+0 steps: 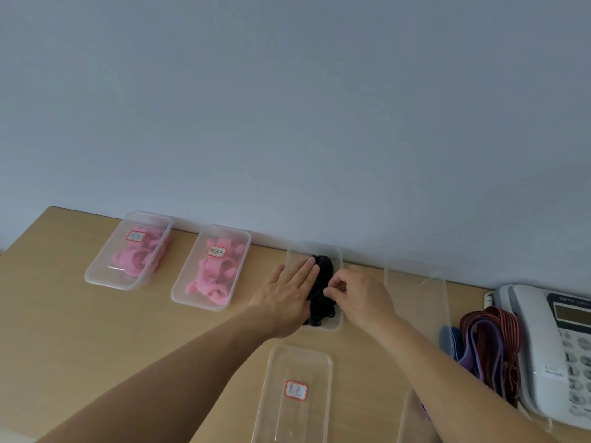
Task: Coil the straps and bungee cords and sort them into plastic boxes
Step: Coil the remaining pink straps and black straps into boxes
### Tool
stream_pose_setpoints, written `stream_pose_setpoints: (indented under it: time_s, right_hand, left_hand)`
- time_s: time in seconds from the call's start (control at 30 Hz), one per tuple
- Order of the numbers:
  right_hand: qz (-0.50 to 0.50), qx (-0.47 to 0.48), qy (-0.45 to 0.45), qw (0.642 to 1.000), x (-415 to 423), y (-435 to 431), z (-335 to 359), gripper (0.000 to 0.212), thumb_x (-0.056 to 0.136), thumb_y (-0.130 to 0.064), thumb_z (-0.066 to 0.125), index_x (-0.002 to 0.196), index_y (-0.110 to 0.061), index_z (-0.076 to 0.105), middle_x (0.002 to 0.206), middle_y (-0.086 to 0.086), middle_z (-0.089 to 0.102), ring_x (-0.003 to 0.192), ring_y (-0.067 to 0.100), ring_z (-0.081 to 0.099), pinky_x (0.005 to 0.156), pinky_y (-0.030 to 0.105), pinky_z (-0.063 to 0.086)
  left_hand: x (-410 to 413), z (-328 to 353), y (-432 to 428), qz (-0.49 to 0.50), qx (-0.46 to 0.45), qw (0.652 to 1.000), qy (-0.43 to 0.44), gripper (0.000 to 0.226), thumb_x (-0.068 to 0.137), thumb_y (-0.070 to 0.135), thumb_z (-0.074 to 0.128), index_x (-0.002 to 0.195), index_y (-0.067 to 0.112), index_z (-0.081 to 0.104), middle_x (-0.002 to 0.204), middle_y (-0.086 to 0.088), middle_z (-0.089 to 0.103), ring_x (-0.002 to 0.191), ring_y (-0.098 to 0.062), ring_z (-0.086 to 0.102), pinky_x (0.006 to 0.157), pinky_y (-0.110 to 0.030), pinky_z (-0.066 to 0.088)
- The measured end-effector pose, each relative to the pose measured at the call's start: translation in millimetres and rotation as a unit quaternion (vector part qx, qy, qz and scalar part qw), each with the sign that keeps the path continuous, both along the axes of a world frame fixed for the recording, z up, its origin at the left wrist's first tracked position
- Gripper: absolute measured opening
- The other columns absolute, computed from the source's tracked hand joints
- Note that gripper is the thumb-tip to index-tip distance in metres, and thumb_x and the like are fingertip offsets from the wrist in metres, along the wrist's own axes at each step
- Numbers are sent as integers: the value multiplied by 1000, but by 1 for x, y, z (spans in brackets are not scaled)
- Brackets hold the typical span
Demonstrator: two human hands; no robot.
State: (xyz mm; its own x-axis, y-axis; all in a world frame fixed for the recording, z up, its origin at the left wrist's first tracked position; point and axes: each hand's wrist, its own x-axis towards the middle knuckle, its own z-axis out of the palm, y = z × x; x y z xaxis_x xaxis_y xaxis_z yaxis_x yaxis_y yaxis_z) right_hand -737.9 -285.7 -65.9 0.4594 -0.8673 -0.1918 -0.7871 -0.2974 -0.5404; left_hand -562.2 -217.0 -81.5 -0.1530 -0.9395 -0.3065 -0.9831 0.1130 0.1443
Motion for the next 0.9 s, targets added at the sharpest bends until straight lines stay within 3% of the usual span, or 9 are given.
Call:
stream_pose_setpoints:
  time_s: [0.23,0.53,0.67,0.9]
  right_hand:
    - [-25,25,4,999,2,11,6,11,93,-40,61,92,-30,64,84,-14,66,80,10,62,72,32,53]
    - [-98,-87,-13,991,8,68,31,23,95,-36,57,113,-24,64,112,-9,60,108,14,53,82,25,43]
    - [-143,-54,21,988,14,112,24,27,94,-33,55,117,-22,61,115,-4,57,110,17,53,86,30,46]
    - [-226,60,137,963,20,167,6,36,91,-45,49,117,-20,53,116,0,55,103,21,55,82,35,47]
  left_hand:
    - [1,15,-1,42,18,998,45,65,102,34,31,158,21,1,167,4,-5,153,-19,-9,122,-46,8]
    - [16,28,38,47,-91,977,189,54,98,20,45,151,15,36,160,1,27,151,-20,12,122,-35,15]
    - [28,23,67,29,-113,969,219,51,94,12,49,144,16,45,154,0,37,144,-19,26,116,-26,18]
    - [37,9,106,42,-29,977,208,47,97,18,45,145,16,45,154,2,37,143,-17,27,115,-30,27]
